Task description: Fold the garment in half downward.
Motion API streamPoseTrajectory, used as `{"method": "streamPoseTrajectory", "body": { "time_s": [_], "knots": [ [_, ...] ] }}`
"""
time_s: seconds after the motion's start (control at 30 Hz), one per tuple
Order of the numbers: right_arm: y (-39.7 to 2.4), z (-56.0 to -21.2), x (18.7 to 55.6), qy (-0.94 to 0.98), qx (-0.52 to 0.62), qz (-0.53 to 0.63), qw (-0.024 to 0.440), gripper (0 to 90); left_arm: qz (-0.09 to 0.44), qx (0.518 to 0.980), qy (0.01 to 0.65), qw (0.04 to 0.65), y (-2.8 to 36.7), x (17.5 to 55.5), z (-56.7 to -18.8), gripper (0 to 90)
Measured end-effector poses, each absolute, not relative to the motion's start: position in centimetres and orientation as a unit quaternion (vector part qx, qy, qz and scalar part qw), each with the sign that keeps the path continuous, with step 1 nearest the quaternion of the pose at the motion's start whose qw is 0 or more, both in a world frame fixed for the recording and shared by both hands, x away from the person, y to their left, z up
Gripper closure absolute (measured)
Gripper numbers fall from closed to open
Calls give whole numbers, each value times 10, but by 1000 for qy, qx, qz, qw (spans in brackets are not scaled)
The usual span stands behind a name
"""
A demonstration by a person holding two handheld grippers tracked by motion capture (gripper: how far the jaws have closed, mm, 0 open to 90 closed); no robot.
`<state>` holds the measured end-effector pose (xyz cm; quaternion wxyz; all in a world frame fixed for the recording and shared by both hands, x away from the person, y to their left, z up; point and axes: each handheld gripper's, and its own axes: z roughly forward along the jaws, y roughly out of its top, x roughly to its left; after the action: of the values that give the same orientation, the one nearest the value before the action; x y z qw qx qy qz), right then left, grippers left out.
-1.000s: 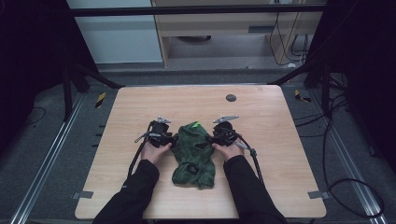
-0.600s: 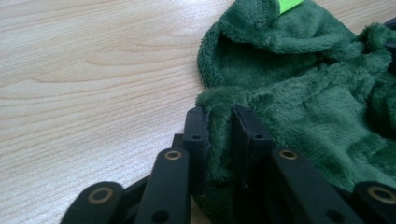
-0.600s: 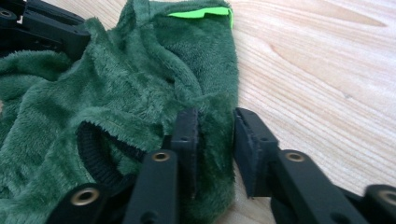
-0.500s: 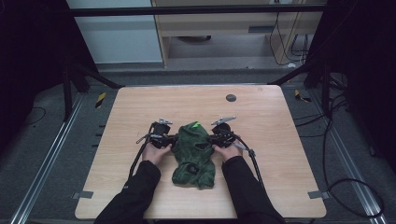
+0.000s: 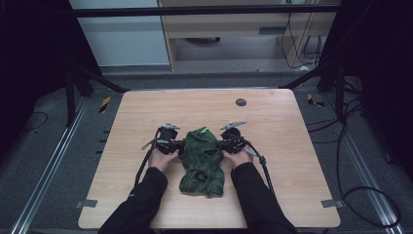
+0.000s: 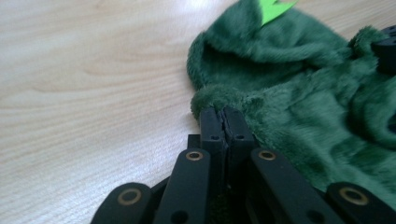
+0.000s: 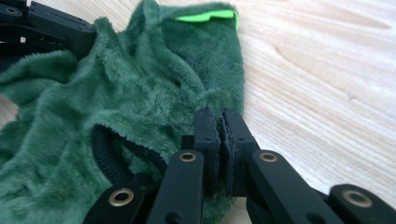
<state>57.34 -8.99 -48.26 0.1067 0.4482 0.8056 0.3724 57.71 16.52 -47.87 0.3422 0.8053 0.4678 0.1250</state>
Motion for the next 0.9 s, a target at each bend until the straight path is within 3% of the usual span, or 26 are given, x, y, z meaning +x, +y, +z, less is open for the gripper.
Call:
{"method": "streamPoseTrajectory", "body": {
  "time_s": [0.9],
  "knots": [
    [-104,-439,546,805,391,425,135,863,152,810,411,391,171,538,-429,886]
  ]
}}
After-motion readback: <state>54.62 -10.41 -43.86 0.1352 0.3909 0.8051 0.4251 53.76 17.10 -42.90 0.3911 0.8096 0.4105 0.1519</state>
